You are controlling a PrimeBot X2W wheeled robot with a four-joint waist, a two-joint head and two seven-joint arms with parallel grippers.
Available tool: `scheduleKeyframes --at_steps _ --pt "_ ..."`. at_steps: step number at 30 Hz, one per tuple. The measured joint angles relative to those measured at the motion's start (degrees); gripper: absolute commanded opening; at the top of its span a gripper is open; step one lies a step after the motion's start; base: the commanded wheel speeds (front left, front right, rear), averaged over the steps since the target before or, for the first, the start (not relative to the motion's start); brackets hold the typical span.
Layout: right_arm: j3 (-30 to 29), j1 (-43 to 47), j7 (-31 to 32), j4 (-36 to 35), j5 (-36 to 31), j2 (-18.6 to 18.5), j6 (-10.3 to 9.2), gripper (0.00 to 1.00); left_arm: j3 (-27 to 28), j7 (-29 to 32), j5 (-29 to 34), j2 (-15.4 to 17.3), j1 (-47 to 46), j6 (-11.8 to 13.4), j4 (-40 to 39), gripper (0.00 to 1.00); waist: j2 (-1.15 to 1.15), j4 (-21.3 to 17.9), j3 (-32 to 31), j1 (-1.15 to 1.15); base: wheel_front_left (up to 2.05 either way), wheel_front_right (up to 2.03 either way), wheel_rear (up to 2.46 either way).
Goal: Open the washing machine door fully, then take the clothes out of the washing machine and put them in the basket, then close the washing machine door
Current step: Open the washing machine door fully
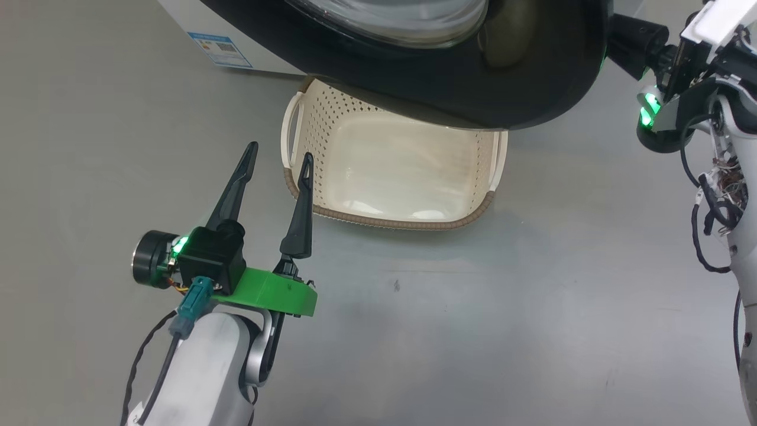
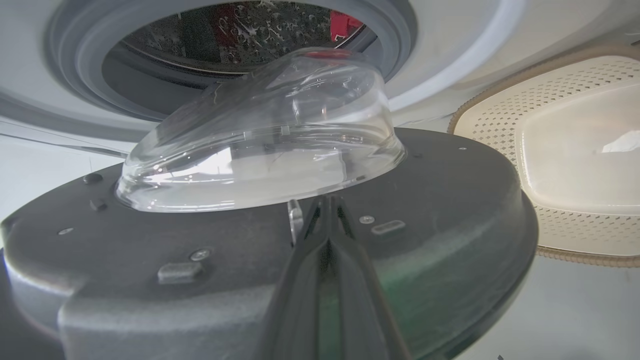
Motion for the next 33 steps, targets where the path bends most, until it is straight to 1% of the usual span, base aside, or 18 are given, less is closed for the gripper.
scheduleKeyframes --at_steps 4,8,11,17,23,33 --pt "0.31 2.25 0.40 -0.22 0.51 0.83 0.47 0.00 -0.16 0.00 -0.01 0.01 0.69 0.00 0.66 1.00 0.00 -0.25 -1.38 0.00 0.00 0.00 0.00" --pt "0.48 4.58 0.76 -0.47 1.08 1.72 0.52 0.00 -0.38 0.01 -0.01 0.01 1.24 0.00 1.08 1.00 0.00 -0.37 -2.81 0.00 0.00 0.00 0.00" --pt "0.80 6.44 1.22 -0.73 1.54 2.36 1.01 0.00 -0.43 0.01 -0.01 0.01 1.80 0.00 1.43 1.00 0.00 -0.36 -3.84 0.00 0.00 0.00 0.00" --pt "1.71 9.99 1.82 -1.48 2.12 3.96 1.09 0.00 -0.51 0.01 -0.03 0.02 2.86 0.00 2.12 1.00 0.00 -0.10 -5.75 0.00 0.00 0.00 0.00" --pt "2.94 13.52 2.55 -2.33 2.60 5.61 1.65 0.00 -0.87 0.01 -0.48 0.02 4.03 0.01 3.05 1.00 0.00 0.45 -7.55 0.00 0.00 0.00 0.00" --pt "4.77 19.46 3.08 -3.82 3.94 7.59 1.67 0.00 -1.80 0.01 -0.54 0.03 5.48 0.01 4.49 1.00 0.00 2.27 -10.84 0.00 0.00 0.00 0.00"
